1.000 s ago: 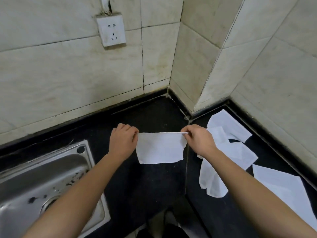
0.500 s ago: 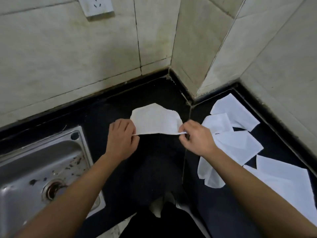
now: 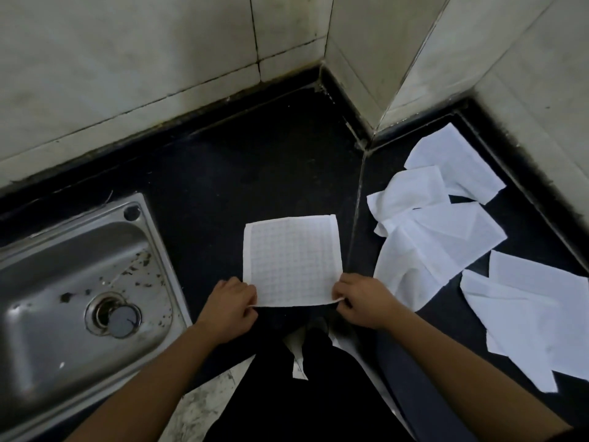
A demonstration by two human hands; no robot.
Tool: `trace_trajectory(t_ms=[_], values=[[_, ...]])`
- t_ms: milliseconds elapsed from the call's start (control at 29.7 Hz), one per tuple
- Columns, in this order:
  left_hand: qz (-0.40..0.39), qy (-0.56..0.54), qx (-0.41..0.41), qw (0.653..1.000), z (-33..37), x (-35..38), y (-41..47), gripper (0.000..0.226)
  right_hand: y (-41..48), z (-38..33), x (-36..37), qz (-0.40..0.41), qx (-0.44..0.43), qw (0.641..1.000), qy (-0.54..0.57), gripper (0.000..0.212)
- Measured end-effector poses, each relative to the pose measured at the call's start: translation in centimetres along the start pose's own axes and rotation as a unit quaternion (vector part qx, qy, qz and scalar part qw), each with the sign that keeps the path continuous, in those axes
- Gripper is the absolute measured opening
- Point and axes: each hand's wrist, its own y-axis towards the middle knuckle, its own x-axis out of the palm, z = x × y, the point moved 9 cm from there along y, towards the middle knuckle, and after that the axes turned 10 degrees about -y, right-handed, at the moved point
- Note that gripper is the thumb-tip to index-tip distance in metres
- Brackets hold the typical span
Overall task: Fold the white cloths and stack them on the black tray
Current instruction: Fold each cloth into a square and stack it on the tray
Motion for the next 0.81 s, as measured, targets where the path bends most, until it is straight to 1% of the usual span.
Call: trace_trajectory(t_ms=[67, 101, 168, 235, 336, 404, 471, 538, 639, 740, 807], values=[[0.018, -0.104, -0.078, 0.991, -1.4, -1.4, 0.6, 0.008, 0.6, 1.2, -1.2, -0.013, 0.060, 0.997, 0.052, 0.034], [0.042, -0.169, -0.128, 0.976, -2.3, -2.3, 0.9, 0.011, 1.0, 2.0, -1.9, -0.012, 0.099, 0.991, 0.093, 0.032], [0.117, -0.285, -0.210, 0.928, -4.0, -4.3, 1.9, 0.017, 2.0, 4.0, -3.1, 0.018, 0.174, 0.968, 0.182, 0.018], [0.177, -0.378, -0.257, 0.871, -5.2, -5.6, 3.1, 0.016, 3.1, 5.8, -3.6, 0.056, 0.233, 0.933, 0.268, 0.021], [0.216, -0.462, -0.313, 0.801, -6.4, -5.9, 5.0, 0.011, 5.0, 7.7, -3.3, 0.086, 0.299, 0.883, 0.351, 0.020], [0.230, -0.489, -0.333, 0.773, -7.1, -5.7, 6.0, 0.014, 6.2, 8.4, -3.1, 0.098, 0.323, 0.864, 0.374, 0.017], [0.239, -0.489, -0.347, 0.764, -7.7, -5.4, 6.8, 0.013, 7.3, 8.7, -3.0, 0.109, 0.330, 0.857, 0.380, 0.015], [0.248, -0.476, -0.361, 0.763, -8.4, -5.2, 7.4, 0.013, 8.0, 9.0, -2.9, 0.121, 0.334, 0.856, 0.375, 0.015], [0.272, -0.471, -0.365, 0.756, -8.8, -5.3, 7.8, 0.018, 8.5, 9.3, -3.3, 0.146, 0.337, 0.855, 0.365, 0.014], [0.282, -0.453, -0.360, 0.766, -8.8, -5.7, 8.1, 0.023, 8.6, 9.6, -3.6, 0.167, 0.344, 0.852, 0.357, 0.013], [0.282, -0.432, -0.360, 0.777, -8.8, -5.8, 8.4, 0.023, 8.7, 9.7, -3.6, 0.165, 0.343, 0.855, 0.352, 0.013]])
